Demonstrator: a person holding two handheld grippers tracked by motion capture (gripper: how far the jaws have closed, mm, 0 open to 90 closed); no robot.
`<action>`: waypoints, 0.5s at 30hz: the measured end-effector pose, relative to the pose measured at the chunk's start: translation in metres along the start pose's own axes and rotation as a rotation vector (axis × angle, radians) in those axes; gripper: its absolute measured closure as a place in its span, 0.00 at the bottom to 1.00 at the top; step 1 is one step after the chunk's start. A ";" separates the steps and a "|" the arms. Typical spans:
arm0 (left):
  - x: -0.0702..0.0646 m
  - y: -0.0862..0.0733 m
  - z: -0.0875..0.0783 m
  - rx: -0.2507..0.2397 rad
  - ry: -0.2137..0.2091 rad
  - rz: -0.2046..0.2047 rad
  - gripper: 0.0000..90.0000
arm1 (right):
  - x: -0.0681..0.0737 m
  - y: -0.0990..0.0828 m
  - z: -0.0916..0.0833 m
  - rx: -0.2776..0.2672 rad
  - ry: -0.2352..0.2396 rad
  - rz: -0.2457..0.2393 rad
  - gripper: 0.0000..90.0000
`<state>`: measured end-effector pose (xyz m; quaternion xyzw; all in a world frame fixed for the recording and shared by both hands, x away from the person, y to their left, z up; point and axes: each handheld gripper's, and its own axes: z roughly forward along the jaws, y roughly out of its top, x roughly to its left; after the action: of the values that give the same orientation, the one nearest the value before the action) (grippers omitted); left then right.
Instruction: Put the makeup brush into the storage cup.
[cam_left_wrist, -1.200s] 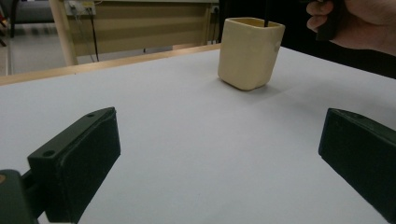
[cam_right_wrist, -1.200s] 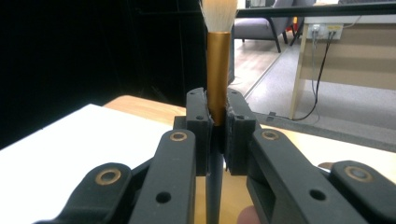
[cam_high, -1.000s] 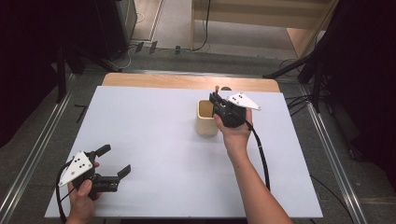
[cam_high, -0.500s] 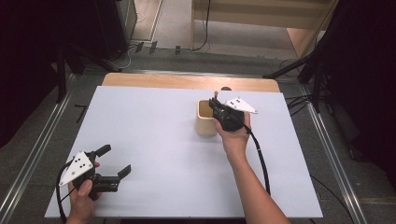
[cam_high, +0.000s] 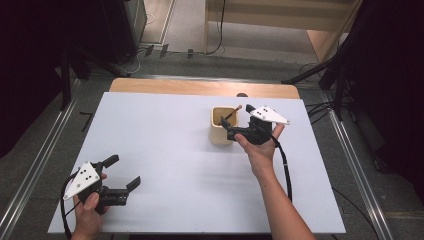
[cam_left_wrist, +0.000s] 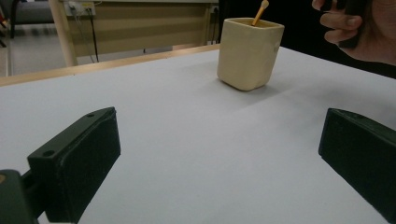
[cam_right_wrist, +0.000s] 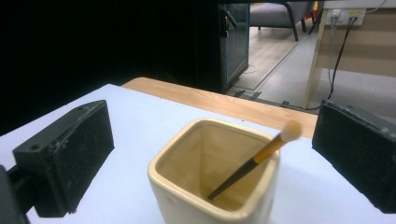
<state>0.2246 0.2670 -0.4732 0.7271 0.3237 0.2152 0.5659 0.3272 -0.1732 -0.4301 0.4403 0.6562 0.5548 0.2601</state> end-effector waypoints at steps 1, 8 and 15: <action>0.000 0.000 0.000 0.000 0.000 0.000 0.00 | -0.001 -0.001 -0.004 -0.002 -0.005 -0.005 0.00; 0.000 0.000 0.000 0.003 0.003 0.001 0.00 | -0.008 -0.009 -0.021 -0.002 -0.017 -0.024 0.00; 0.002 0.000 -0.001 -0.006 0.011 -0.003 0.00 | -0.017 -0.020 -0.041 0.003 -0.039 -0.036 0.00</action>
<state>0.2251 0.2688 -0.4727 0.7235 0.3274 0.2192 0.5669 0.2958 -0.2085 -0.4421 0.4398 0.6597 0.5403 0.2819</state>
